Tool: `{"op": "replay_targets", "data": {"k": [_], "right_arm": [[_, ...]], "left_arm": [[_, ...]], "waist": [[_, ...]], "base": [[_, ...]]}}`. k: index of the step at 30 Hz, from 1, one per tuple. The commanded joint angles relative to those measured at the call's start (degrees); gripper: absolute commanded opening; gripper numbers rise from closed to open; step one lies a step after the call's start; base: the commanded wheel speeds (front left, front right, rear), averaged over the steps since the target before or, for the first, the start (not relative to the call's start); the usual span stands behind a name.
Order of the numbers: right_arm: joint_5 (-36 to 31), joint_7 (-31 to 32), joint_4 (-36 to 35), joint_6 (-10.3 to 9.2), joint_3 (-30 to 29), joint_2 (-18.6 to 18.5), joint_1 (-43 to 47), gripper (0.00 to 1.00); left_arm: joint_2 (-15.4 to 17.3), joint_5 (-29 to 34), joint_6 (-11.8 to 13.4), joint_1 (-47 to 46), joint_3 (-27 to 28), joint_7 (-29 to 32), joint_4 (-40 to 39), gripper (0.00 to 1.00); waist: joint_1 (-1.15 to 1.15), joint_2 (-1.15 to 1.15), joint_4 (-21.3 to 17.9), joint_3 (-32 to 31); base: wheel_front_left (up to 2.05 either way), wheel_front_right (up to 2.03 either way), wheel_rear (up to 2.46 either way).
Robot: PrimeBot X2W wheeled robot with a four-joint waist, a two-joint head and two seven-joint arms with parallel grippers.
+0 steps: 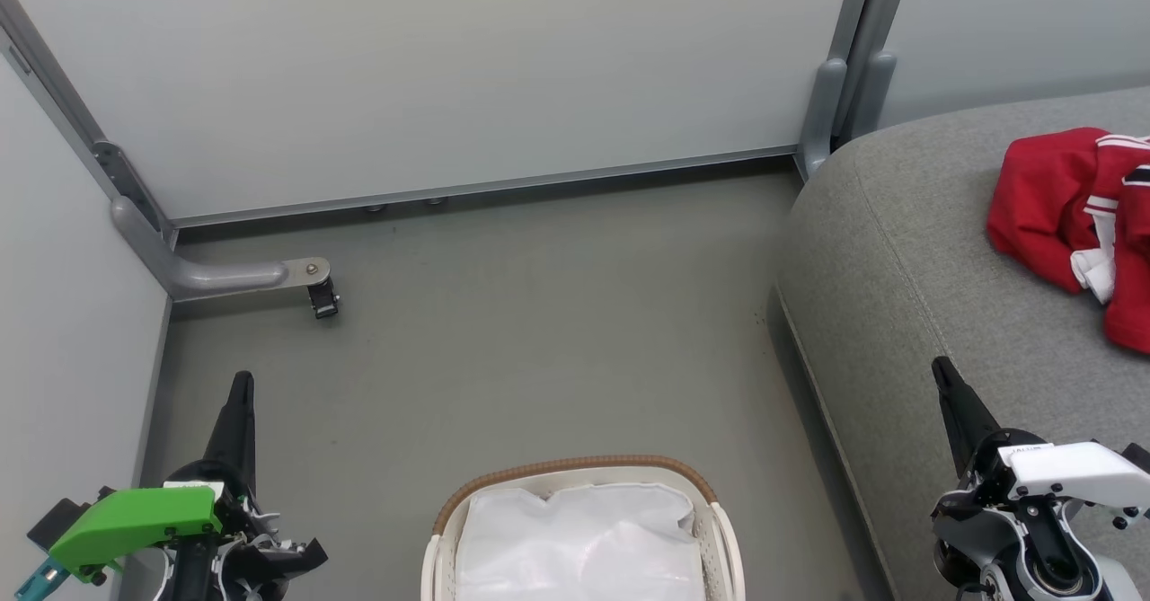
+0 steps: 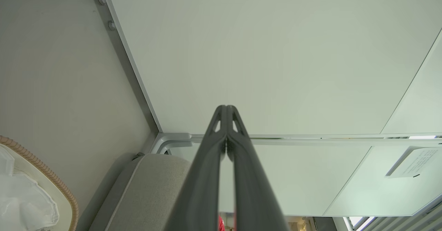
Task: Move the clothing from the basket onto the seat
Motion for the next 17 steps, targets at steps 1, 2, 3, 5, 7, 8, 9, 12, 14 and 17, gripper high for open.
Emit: {"op": "replay_targets", "data": {"k": [1, 2, 3, 5, 7, 8, 9, 12, 14, 17], "right_arm": [[0.22, 0.17, -0.15, -0.03, -0.11, -0.32, 0.59, 0.00], [0.22, 0.17, -0.15, -0.03, -0.11, -0.32, 0.59, 0.00], [0.22, 0.17, -0.15, -0.03, -0.11, -0.32, 0.59, 0.00], [0.22, 0.17, -0.15, -0.04, -0.11, -0.32, 0.59, 0.00], [0.22, 0.17, -0.15, -0.04, -0.11, -0.32, 0.59, 0.00], [0.22, 0.17, -0.15, -0.04, -0.11, -0.32, 0.59, 0.00], [0.22, 0.17, -0.15, -0.04, -0.11, -0.32, 0.59, 0.00], [0.22, 0.17, -0.15, -0.03, -0.11, -0.32, 0.59, 0.00], [0.22, 0.17, -0.15, -0.03, -0.11, -0.32, 0.59, 0.00], [0.22, 0.17, -0.15, -0.03, -0.11, -0.32, 0.59, 0.00]], "left_arm": [[0.21, -0.19, -0.18, -0.63, 0.13, 0.18, -0.03, 0.00], [0.21, -0.19, -0.18, -0.63, 0.13, 0.18, -0.03, 0.00], [0.21, -0.19, -0.18, -0.63, 0.13, 0.18, -0.03, 0.00], [0.21, -0.19, -0.18, -0.63, 0.13, 0.18, -0.04, 0.00], [0.21, -0.18, -0.18, -0.63, 0.13, 0.18, -0.05, 0.00], [0.21, -0.19, -0.18, -0.63, 0.13, 0.18, -0.05, 0.00], [0.21, -0.18, -0.18, -0.63, 0.13, 0.18, -0.05, 0.00], [0.21, -0.18, -0.18, -0.63, 0.14, 0.18, -0.05, 0.00], [0.21, -0.18, -0.18, -0.63, 0.14, 0.18, -0.05, 0.00], [0.21, -0.18, -0.18, -0.63, 0.14, 0.18, -0.04, 0.00]], "waist": [[0.00, 0.00, 0.00, 0.00], [0.00, 0.00, 0.00, 0.00], [0.00, 0.00, 0.00, 0.00], [0.00, 0.00, 0.00, 0.00], [0.00, 0.00, 0.00, 0.00], [0.00, 0.00, 0.00, 0.00], [0.00, 0.00, 0.00, 0.00], [0.00, 0.00, 0.00, 0.00], [0.00, 0.00, 0.00, 0.00], [0.00, 0.00, 0.00, 0.00]], "base": [[0.00, 0.00, 0.00], [0.00, 0.00, 0.00], [0.00, 0.00, 0.00], [0.00, 0.00, 0.00], [0.00, 0.00, 0.00], [0.00, 0.00, 0.00], [0.00, 0.00, 0.00], [0.00, 0.00, 0.00], [0.00, 0.00, 0.00], [0.00, 0.00, 0.00]]}}
